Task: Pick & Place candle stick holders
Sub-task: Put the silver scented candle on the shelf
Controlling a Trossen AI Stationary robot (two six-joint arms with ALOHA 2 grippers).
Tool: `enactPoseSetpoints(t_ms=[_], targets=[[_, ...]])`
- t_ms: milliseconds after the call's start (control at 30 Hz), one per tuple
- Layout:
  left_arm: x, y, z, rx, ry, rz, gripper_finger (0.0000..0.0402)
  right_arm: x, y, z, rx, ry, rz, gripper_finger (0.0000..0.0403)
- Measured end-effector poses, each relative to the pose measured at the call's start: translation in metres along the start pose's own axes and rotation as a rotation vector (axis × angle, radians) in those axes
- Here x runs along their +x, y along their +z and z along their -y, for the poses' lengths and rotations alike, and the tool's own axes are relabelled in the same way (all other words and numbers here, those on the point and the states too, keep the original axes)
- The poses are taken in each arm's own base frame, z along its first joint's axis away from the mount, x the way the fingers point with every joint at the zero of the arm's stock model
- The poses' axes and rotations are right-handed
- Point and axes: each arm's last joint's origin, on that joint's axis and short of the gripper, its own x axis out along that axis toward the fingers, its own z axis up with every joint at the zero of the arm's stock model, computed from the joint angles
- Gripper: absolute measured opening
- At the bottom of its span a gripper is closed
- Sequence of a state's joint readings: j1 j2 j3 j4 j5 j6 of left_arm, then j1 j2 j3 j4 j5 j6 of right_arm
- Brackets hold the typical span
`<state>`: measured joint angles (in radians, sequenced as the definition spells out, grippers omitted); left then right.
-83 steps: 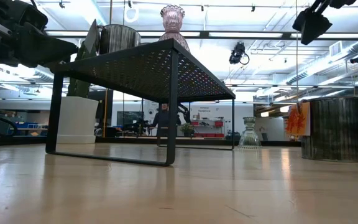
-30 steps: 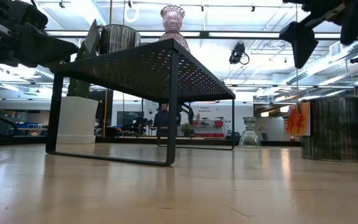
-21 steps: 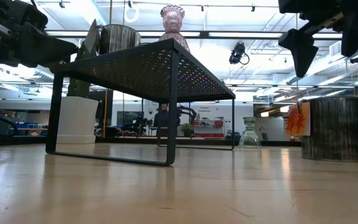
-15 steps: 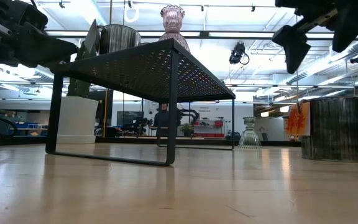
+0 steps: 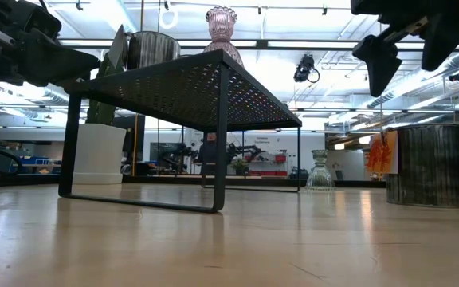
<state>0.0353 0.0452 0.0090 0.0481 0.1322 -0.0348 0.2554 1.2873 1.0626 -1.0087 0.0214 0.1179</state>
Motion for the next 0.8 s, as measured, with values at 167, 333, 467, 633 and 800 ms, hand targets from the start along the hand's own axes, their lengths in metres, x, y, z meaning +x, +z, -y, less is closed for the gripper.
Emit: enactPoseSetpoints(t_ms=[167,333,467,633,800], targets=[[0.0000,0.0000,0.0000,0.000,0.000,0.000,0.0034,-0.0001,-0.0009,0.0020,0.044,-0.067,-0.002,0.0398],[0.0000,0.0000,0.0000,0.000,0.000,0.000,0.0034,-0.0001,-0.0025,0.0026,0.109,-0.081,-0.016,0.0398],[0.0000,0.0000,0.0000,0.000,0.000,0.000,0.0034,-0.0002,-0.0038,0.0028,0.111,-0.083,-0.028,0.0398],[0.0000,0.0000,0.0000,0.000,0.000,0.000,0.0034,-0.0005,-0.0046,0.0047,0.135,-0.159,-0.024,0.0398],[0.0000,0.0000,0.0000,0.000,0.000,0.000,0.0034,-0.0004,-0.0054,0.0025,0.091,-0.128,-0.037,0.0398]])
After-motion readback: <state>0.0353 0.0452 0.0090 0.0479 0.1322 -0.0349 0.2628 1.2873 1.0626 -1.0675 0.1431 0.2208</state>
